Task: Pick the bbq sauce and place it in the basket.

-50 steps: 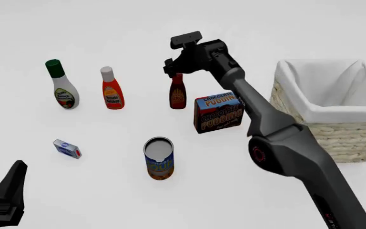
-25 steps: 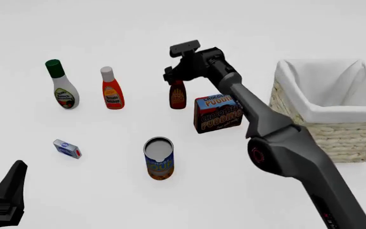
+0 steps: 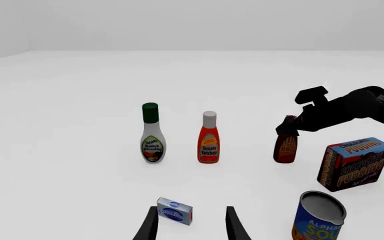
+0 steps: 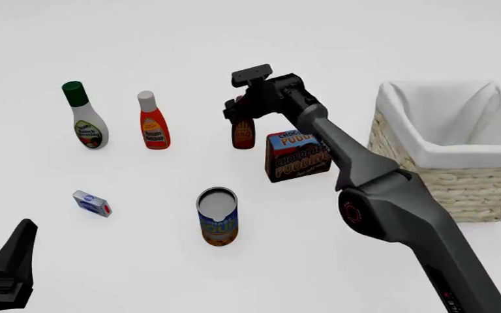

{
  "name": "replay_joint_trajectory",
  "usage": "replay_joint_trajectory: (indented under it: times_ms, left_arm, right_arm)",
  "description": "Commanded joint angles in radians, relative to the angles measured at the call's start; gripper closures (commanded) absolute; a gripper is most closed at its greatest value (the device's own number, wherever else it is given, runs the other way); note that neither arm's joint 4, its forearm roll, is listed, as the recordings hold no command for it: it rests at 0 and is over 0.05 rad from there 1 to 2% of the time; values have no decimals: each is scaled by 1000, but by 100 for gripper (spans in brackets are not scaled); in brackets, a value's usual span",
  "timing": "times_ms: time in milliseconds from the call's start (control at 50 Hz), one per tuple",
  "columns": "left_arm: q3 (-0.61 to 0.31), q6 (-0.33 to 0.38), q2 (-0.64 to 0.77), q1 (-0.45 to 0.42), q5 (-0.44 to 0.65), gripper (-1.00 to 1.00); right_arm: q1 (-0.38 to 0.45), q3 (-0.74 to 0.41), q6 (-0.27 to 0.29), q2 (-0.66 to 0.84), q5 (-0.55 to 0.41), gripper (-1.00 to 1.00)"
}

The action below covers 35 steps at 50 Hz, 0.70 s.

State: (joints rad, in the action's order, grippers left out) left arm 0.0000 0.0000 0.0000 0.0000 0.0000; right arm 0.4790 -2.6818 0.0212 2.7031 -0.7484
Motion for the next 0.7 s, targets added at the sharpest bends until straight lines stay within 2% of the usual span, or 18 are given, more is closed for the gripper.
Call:
replay_joint_trajectory:
  times_ms: [20, 380, 500, 520, 700]
  left_arm:
    - [0, 0, 0, 0, 0, -100]
    - [0, 0, 0, 0, 0, -100]
    - [0, 0, 0, 0, 0, -100]
    - [0, 0, 0, 0, 0, -100]
    - [0, 0, 0, 0, 0, -100]
  right_arm:
    - [0, 38, -2, -6, 21, -100]
    - [0, -48, 1, 50, -21, -100]
    - [-1, -44, 2, 47, -18, -100]
    - [-2, -35, 2, 42, -13, 100]
    - [3, -28, 2, 35, -9, 100]
